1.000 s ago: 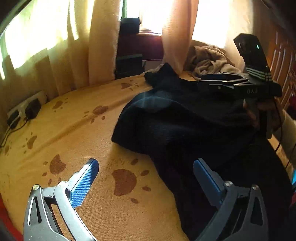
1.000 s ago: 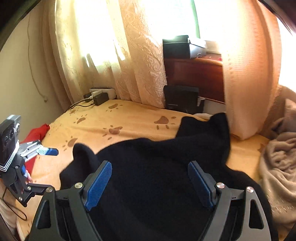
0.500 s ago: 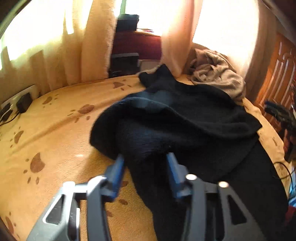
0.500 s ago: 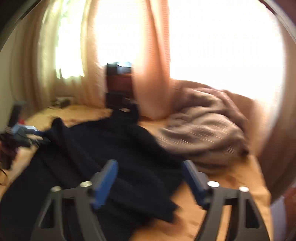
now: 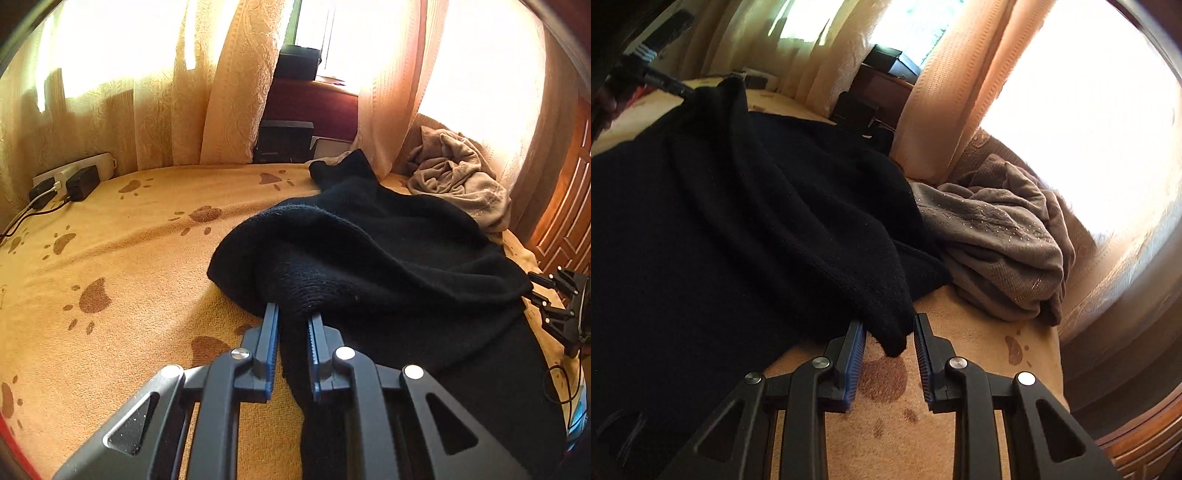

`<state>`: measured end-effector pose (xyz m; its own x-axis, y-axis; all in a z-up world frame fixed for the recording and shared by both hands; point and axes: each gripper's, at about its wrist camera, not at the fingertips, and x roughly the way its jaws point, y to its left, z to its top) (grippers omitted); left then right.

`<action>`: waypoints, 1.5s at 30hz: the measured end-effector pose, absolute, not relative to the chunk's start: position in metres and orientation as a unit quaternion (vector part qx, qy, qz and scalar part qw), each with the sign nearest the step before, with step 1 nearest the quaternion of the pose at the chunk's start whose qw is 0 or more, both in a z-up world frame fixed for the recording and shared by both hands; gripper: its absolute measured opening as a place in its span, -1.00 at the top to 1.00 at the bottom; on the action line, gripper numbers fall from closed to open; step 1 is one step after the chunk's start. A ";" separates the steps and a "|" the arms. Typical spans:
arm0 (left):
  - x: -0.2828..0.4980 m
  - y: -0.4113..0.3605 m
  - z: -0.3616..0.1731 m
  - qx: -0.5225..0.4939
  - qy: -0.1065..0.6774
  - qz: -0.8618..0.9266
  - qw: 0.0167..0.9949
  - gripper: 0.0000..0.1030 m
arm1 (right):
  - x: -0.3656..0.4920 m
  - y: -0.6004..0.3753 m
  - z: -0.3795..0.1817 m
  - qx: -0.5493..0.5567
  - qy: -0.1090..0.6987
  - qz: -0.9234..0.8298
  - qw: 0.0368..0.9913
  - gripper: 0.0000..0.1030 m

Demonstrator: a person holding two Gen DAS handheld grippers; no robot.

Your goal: Fold clothes

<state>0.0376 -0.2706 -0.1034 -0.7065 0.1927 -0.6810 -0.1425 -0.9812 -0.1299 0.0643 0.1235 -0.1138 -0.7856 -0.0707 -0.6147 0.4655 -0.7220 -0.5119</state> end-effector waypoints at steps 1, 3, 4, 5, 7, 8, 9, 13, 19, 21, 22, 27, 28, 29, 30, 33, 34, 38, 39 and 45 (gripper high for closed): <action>0.037 -0.270 -0.104 -0.373 -0.033 0.923 0.088 0.69 | 0.059 0.122 -0.115 0.299 0.341 -0.878 0.154 0.49; 0.037 -0.271 -0.106 -0.373 -0.035 0.924 0.082 0.69 | 0.051 0.119 -0.113 0.317 0.331 -0.873 0.166 0.91; 0.037 -0.271 -0.107 -0.373 -0.035 0.924 0.080 0.69 | 0.049 0.119 -0.107 0.326 0.314 -0.874 0.177 0.91; 0.037 -0.272 -0.107 -0.373 -0.034 0.924 0.078 0.69 | 0.051 0.119 -0.097 0.330 0.293 -0.876 0.192 0.91; 0.037 -0.271 -0.108 -0.372 -0.030 0.925 0.076 0.69 | 0.057 0.121 -0.070 0.329 0.241 -0.886 0.221 0.91; 0.038 -0.270 -0.108 -0.372 -0.026 0.925 0.074 0.69 | 0.060 0.122 -0.056 0.324 0.213 -0.891 0.235 0.92; 0.038 -0.269 -0.108 -0.371 -0.024 0.926 0.073 0.70 | 0.065 0.121 -0.041 0.319 0.188 -0.895 0.250 0.92; 0.041 -0.272 -0.107 -0.367 -0.023 0.927 0.067 0.72 | 0.083 0.108 0.016 0.288 0.118 -0.896 0.316 0.92; 0.053 -0.292 -0.112 -0.372 -0.035 0.926 0.052 0.78 | 0.105 0.070 0.098 0.234 0.054 -0.873 0.424 0.92; 0.058 -0.301 -0.115 -0.375 -0.044 0.925 0.050 0.79 | 0.099 0.064 0.117 0.231 0.017 -0.864 0.447 0.92; 0.060 -0.305 -0.116 -0.376 -0.048 0.924 0.049 0.79 | 0.094 0.063 0.124 0.234 -0.005 -0.861 0.451 0.91; 0.075 -0.330 -0.117 -0.380 -0.055 0.923 0.036 0.80 | 0.034 0.083 0.087 0.343 -0.093 -0.857 0.374 0.91; 0.077 -0.335 -0.117 -0.382 -0.052 0.922 0.029 0.85 | 0.022 0.091 0.067 0.376 -0.101 -0.853 0.348 0.91; 0.080 -0.340 -0.118 -0.384 -0.049 0.922 0.022 0.88 | 0.017 0.098 0.055 0.392 -0.105 -0.851 0.334 0.91; 0.081 -0.345 -0.119 -0.387 -0.046 0.921 0.018 0.88 | 0.016 0.103 0.046 0.401 -0.106 -0.850 0.325 0.91; 0.083 -0.357 -0.120 -0.394 -0.048 0.918 0.015 0.88 | 0.012 0.120 0.019 0.428 -0.110 -0.846 0.298 0.92; 0.081 -0.359 -0.119 -0.392 -0.046 0.919 0.019 0.88 | 0.011 0.126 0.010 0.437 -0.111 -0.845 0.288 0.91; 0.071 -0.337 -0.102 -0.348 0.028 0.935 0.062 0.87 | 0.005 0.148 -0.025 0.472 -0.115 -0.837 0.251 0.91; 0.067 -0.327 -0.097 -0.336 0.062 0.936 0.079 0.82 | 0.004 0.154 -0.034 0.481 -0.116 -0.835 0.242 0.91; 0.053 -0.269 -0.094 -0.286 0.273 0.898 0.193 -0.39 | 0.006 0.170 -0.048 0.492 -0.115 -0.832 0.230 0.91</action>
